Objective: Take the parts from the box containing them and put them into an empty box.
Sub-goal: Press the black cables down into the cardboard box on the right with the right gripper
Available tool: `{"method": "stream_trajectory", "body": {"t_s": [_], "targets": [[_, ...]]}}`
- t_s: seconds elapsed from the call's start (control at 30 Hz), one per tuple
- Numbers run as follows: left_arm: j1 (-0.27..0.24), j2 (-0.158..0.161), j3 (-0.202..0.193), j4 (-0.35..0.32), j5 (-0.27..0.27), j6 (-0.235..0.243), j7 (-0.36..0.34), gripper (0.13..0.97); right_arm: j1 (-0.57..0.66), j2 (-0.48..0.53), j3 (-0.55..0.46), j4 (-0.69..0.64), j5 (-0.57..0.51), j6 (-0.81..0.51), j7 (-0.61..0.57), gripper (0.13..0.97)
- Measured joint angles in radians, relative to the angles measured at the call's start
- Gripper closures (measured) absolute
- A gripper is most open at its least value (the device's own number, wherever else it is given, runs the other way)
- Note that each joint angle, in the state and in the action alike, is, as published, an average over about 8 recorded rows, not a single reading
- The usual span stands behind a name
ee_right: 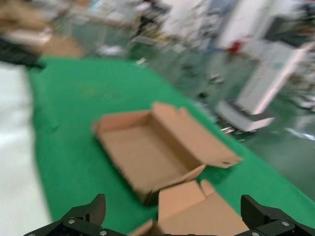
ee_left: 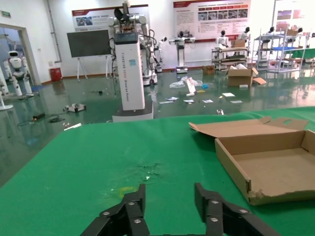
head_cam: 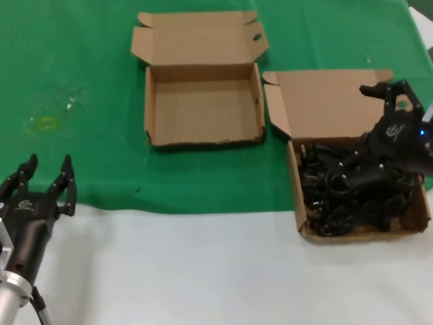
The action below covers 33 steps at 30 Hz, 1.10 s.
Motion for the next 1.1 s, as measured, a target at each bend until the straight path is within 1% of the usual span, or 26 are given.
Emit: {"method": "stream_trajectory", "body": {"t_s": [0.13, 0.27, 0.4, 0.43, 0.5, 0.6, 0.7, 0.8, 0.9, 1.1], "targets": [[0.0, 0.0, 0.0, 0.0, 0.0, 0.0, 0.0, 0.648, 0.185, 0.085, -0.101, -0.052, -0.005, -0.184, -0.027, 0.129], [0.0, 0.0, 0.0, 0.0, 0.0, 0.0, 0.0, 0.735, 0.376, 0.089, -0.189, -0.147, -0.062, -0.374, -0.077, 0.129], [0.0, 0.0, 0.0, 0.0, 0.0, 0.0, -0.001, 0.822, 0.572, 0.028, -0.275, -0.296, -0.147, -0.569, -0.152, 0.129], [0.0, 0.0, 0.0, 0.0, 0.0, 0.0, -0.001, 0.822, 0.62, 0.007, -0.299, -0.34, -0.167, -0.617, -0.172, 0.129], [0.0, 0.0, 0.0, 0.0, 0.0, 0.0, -0.001, 0.847, 0.711, -0.036, -0.349, -0.429, -0.201, -0.709, -0.215, 0.129], [0.0, 0.0, 0.0, 0.0, 0.0, 0.0, -0.001, 0.885, 0.824, -0.098, -0.417, -0.563, -0.247, -0.838, -0.278, 0.129], [0.0, 0.0, 0.0, 0.0, 0.0, 0.0, -0.001, 0.924, 0.906, -0.158, -0.468, -0.697, -0.299, -0.943, -0.351, 0.129], [0.0, 0.0, 0.0, 0.0, 0.0, 0.0, 0.0, 0.931, 0.96, -0.215, -0.501, -0.833, -0.358, -1.017, -0.434, 0.129], [0.0, 0.0, 0.0, 0.0, 0.0, 0.0, 0.0, 0.942, 1.001, -0.268, -0.525, -0.963, -0.409, -1.056, -0.515, 0.129], [0.0, 0.0, 0.0, 0.0, 0.0, 0.0, 0.0, 0.953, 1.085, -0.373, -0.548, -1.229, -0.495, -1.052, -0.67, 0.129]]}}
